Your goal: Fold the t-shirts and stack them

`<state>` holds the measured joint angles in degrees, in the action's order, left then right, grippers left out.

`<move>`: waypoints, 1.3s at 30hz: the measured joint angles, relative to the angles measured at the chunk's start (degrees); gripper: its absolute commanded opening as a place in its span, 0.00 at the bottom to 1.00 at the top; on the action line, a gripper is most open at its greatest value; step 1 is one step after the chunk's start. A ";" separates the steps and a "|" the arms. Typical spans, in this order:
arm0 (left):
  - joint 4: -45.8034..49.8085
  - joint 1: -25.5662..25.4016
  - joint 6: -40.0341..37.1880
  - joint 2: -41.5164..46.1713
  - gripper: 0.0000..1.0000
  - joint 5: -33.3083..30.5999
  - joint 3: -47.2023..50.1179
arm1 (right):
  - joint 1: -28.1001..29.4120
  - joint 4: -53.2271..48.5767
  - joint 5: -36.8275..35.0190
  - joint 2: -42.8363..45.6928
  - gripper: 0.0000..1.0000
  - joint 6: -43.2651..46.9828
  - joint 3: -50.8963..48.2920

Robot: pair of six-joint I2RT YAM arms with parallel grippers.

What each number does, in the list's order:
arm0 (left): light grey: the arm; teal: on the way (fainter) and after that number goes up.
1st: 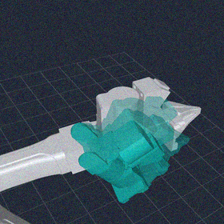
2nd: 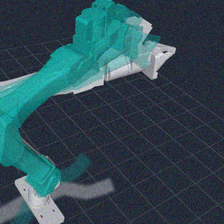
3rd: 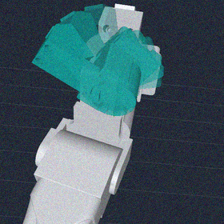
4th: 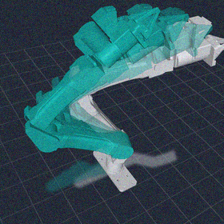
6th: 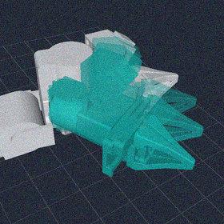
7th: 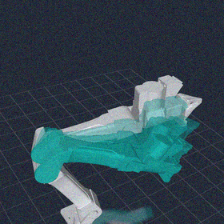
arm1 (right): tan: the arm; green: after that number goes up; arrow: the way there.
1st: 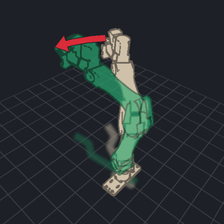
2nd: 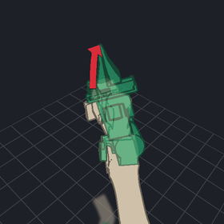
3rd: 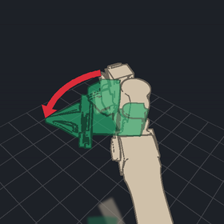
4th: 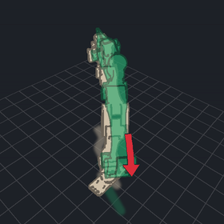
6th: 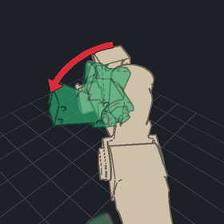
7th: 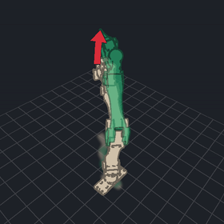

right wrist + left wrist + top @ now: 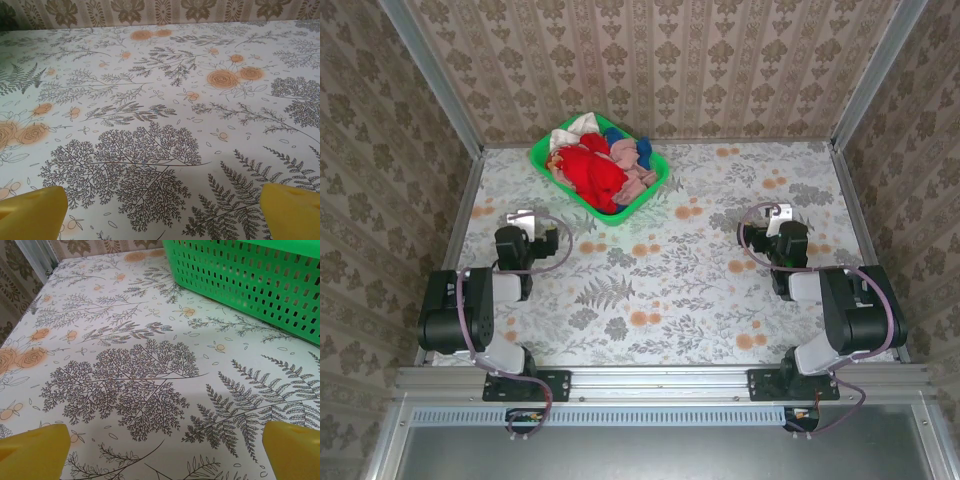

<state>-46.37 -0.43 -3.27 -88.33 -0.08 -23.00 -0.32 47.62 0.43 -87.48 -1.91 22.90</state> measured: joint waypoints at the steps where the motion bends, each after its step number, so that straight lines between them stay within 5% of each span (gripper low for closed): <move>1: 0.00 0.00 0.00 0.00 1.00 0.00 0.00 | 0.00 0.00 0.00 0.00 1.00 0.00 0.00; 27: 0.35 0.02 0.00 0.11 1.00 0.02 -0.04 | 0.00 -0.09 -0.07 0.04 1.00 -0.02 0.00; 39: 23.85 -2.47 -0.02 18.03 1.00 2.69 -9.79 | 0.37 -16.06 0.57 18.95 1.00 0.26 2.91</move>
<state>-22.52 -2.90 -3.29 -70.30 2.61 -32.80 0.05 31.55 0.99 -68.53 -1.65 25.80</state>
